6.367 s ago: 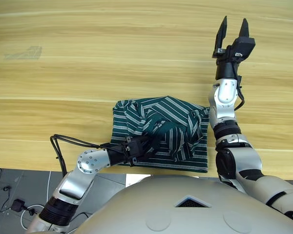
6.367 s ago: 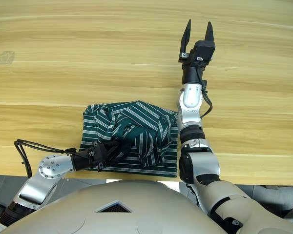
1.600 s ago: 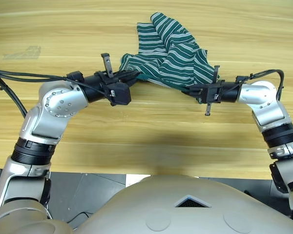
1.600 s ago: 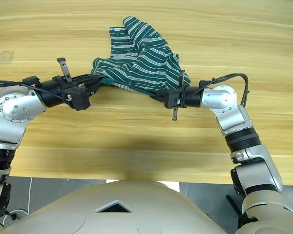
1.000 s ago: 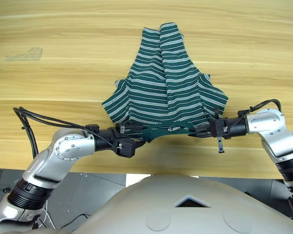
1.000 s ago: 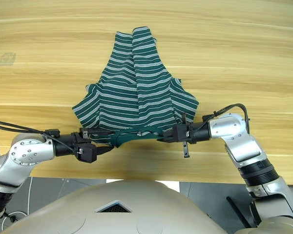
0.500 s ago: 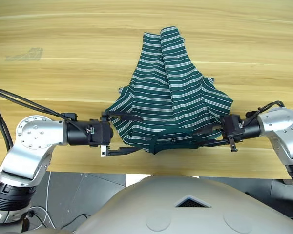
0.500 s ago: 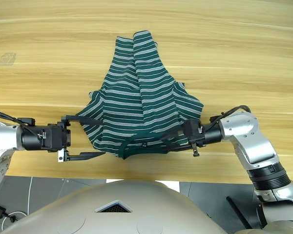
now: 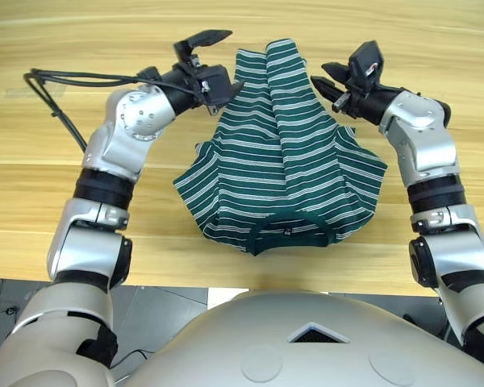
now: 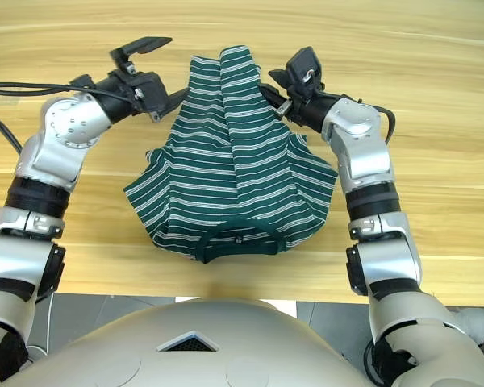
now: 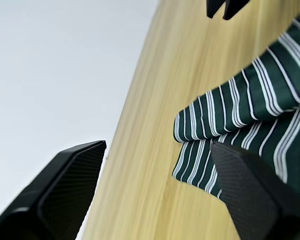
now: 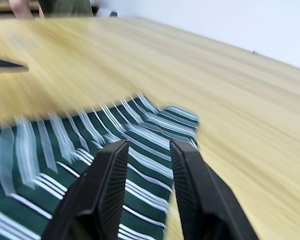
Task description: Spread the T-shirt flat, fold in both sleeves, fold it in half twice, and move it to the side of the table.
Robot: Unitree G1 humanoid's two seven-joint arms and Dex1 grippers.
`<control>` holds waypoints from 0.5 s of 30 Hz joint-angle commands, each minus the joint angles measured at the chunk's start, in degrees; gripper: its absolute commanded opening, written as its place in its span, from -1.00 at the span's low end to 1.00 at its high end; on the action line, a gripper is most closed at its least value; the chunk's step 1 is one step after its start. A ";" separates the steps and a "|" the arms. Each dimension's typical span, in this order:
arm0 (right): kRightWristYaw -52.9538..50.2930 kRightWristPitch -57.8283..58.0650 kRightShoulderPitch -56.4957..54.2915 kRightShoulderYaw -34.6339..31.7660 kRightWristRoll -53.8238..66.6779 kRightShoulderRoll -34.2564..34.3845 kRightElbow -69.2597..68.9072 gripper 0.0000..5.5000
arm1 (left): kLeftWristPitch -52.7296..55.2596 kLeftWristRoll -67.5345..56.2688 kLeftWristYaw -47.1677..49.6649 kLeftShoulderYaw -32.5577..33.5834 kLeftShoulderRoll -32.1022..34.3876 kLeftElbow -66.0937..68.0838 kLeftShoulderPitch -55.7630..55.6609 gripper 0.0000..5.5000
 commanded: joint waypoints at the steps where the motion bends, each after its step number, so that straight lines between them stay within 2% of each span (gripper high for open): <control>1: -1.18 -8.77 -6.03 4.45 -8.15 3.31 13.04 -0.45 | -3.48 7.40 7.93 -4.93 -4.29 17.04 -7.83 0.41; 7: -7.74 -20.06 -9.61 10.79 -21.24 3.29 29.55 -0.45 | -5.32 12.42 16.35 -9.23 -9.39 32.92 -10.98 0.41; 15: -12.11 -25.14 -9.77 11.26 -26.09 2.76 36.09 -0.45 | -5.82 15.01 20.72 -13.14 -10.05 38.65 -6.76 0.41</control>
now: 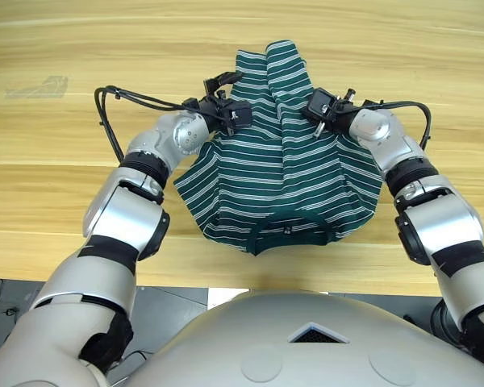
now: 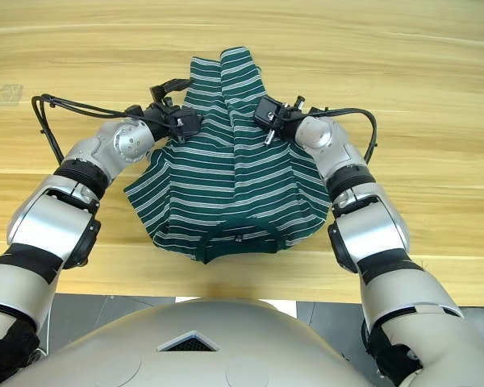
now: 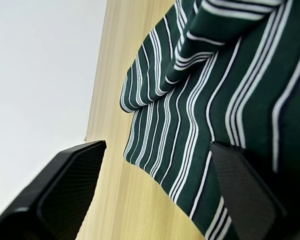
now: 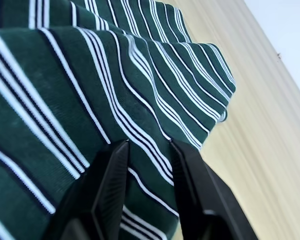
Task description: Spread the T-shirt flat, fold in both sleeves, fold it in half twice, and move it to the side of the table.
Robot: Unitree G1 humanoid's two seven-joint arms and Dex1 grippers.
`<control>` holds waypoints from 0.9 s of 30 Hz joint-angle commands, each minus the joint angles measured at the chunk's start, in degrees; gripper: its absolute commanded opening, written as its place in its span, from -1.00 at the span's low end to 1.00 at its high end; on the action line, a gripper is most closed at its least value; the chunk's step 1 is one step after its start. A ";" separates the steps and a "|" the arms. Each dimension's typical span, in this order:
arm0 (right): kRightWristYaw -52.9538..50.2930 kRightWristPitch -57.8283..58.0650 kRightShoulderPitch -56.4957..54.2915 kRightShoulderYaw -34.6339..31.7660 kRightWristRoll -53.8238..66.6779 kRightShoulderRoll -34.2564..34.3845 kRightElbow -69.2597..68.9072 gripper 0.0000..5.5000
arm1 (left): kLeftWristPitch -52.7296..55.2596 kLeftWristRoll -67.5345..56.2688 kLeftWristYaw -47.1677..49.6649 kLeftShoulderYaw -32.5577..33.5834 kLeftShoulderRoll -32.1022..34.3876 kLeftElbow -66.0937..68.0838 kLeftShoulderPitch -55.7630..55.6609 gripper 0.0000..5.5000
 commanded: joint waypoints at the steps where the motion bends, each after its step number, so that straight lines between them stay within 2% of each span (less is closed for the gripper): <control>1: -0.43 -0.26 1.24 0.36 -2.41 -1.33 2.48 -0.45 | -0.15 2.71 -0.54 -2.64 0.86 2.39 3.64 0.41; 10: -1.82 -1.48 2.04 -0.76 -3.10 -3.08 2.68 -0.45 | -2.71 1.70 -0.40 -2.27 6.93 1.47 4.60 0.41; 20: -0.91 -1.96 4.46 0.49 -4.84 -4.01 1.30 -0.45 | -3.59 1.19 0.01 -2.31 7.11 -0.08 6.06 0.41; 22: 1.55 -3.16 7.17 1.01 -4.91 -6.35 -2.18 -0.45 | -4.41 1.54 0.33 -2.72 7.76 -1.49 6.83 0.41; 27: 5.37 -3.79 15.95 0.08 -3.67 -13.38 -14.85 -0.45 | -8.50 -0.93 -3.44 -1.04 14.50 -16.01 14.13 0.41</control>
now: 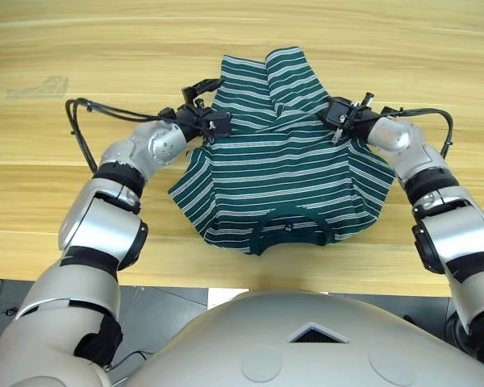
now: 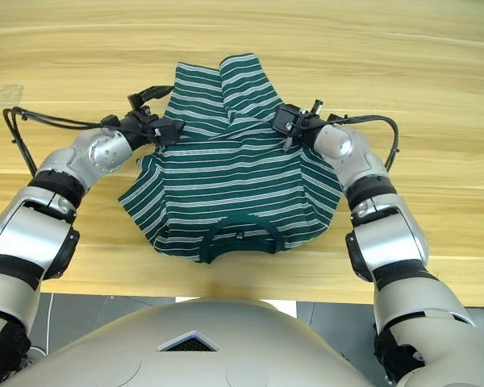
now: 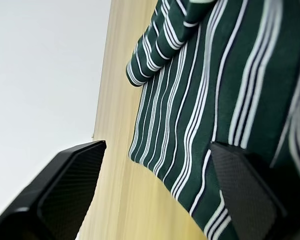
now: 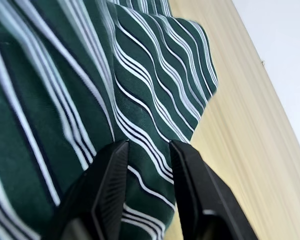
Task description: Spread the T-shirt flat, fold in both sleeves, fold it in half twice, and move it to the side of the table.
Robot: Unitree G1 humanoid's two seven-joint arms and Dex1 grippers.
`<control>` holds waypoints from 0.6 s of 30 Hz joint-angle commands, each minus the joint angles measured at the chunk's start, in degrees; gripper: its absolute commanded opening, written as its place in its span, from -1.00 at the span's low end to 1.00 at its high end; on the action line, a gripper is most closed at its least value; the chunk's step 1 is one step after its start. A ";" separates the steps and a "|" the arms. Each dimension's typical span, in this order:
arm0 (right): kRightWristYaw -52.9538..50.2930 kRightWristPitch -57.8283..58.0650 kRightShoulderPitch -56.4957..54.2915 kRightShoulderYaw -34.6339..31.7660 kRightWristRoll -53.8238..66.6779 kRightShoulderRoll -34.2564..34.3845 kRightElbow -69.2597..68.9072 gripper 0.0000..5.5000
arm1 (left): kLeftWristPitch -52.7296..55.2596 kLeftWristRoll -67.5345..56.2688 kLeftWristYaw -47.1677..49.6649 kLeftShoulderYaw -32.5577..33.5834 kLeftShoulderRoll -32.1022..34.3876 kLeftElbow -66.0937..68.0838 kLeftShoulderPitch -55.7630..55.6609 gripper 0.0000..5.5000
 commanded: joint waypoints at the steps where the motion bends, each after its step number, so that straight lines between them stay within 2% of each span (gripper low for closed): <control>1: 4.24 2.57 9.33 0.05 -0.56 -5.03 -7.62 -0.45 | -0.80 -1.28 -5.70 0.77 5.23 -10.52 8.78 0.41; 5: 6.34 5.28 14.12 -0.05 1.11 -4.69 -15.44 -0.45 | 2.27 -4.78 -11.01 2.55 5.53 -20.11 14.05 0.41; 11: 6.71 7.70 16.86 1.58 0.82 -2.26 -19.42 -0.45 | 5.97 -4.75 -12.50 2.52 2.27 -22.94 15.66 0.41; 18: -4.67 7.93 9.49 -2.06 0.41 1.66 -10.52 -0.45 | 9.33 -1.92 -7.79 3.31 0.13 -15.72 9.39 0.41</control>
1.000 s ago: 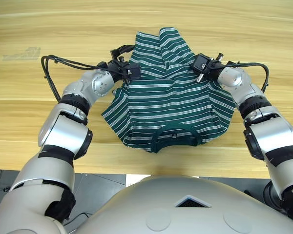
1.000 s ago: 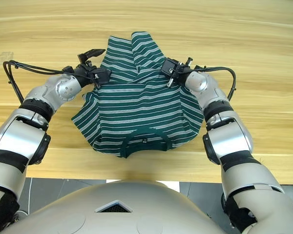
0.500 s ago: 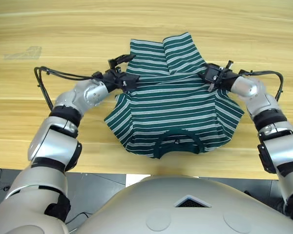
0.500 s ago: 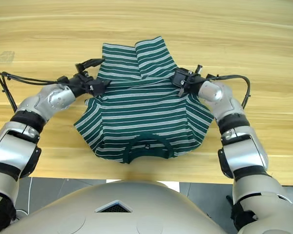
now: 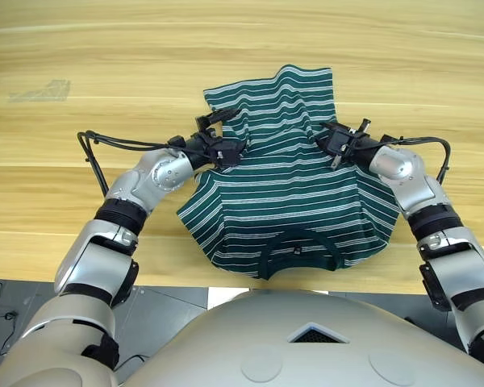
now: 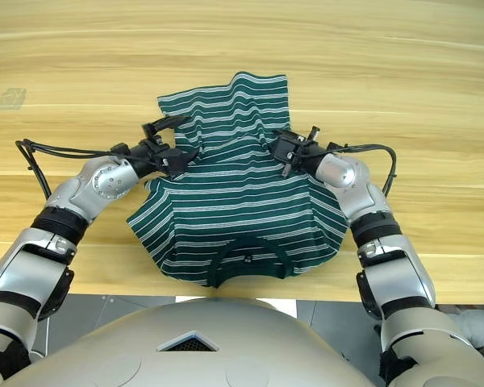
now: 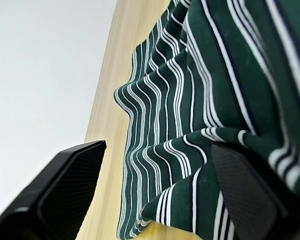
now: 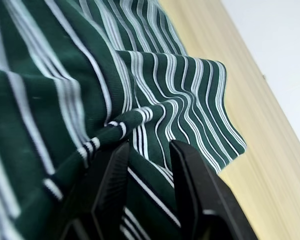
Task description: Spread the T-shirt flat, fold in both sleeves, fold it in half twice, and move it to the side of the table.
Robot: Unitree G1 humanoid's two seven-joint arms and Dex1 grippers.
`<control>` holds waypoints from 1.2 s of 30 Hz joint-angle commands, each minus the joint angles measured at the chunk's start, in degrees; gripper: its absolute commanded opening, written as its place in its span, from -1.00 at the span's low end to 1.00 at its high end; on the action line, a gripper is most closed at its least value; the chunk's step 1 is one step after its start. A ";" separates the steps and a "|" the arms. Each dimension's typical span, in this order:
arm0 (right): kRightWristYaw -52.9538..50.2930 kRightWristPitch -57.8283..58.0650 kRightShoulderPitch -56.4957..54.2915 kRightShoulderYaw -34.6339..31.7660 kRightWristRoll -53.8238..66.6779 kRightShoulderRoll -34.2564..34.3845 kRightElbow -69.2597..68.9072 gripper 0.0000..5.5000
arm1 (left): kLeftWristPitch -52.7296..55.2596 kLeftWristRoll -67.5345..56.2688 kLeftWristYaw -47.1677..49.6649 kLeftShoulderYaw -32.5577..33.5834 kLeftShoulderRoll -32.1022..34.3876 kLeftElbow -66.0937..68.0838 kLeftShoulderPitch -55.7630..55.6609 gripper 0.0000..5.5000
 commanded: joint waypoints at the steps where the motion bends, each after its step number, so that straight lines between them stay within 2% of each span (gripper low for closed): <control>1: -5.22 2.09 -2.75 -1.29 -2.08 1.70 7.14 -0.45 | 3.49 3.43 1.81 -0.33 -0.95 7.90 -5.14 0.41; 7: -10.58 -0.13 -7.38 -2.35 -2.67 3.49 14.49 -0.45 | 5.63 7.93 7.69 -2.86 -4.51 21.79 -15.38 0.41; 12: -11.01 -2.15 -6.32 -1.11 -3.33 5.55 16.68 -0.45 | 5.03 8.39 10.42 -3.78 -8.08 26.52 -17.28 0.41; 16: -10.79 -3.07 -5.27 -1.59 -2.57 5.55 13.75 -0.45 | 4.06 7.68 11.79 -3.63 -9.10 27.59 -15.80 0.41; 19: -11.12 -2.81 -4.87 -3.78 -1.43 3.49 6.49 -0.45 | 3.84 7.81 15.15 -3.02 -7.64 26.70 -15.54 0.41; 27: -14.00 0.16 -4.12 -8.40 -2.85 -2.38 -1.81 -0.45 | 5.57 8.06 22.34 -0.29 -0.48 19.49 -14.25 0.41; 32: -13.93 0.63 -3.28 -8.82 -2.23 -1.92 -4.19 -0.45 | 6.36 6.74 22.33 1.82 1.55 10.77 -9.84 0.41; 34: -13.65 0.49 -2.78 -9.62 -0.73 -1.36 -5.82 -0.45 | 6.38 3.35 21.08 4.98 2.09 3.91 -6.44 0.41; 36: -13.10 0.52 -2.36 -11.22 1.38 -1.19 -8.29 -0.45 | 7.69 -4.06 18.65 11.12 2.86 -8.47 0.25 0.41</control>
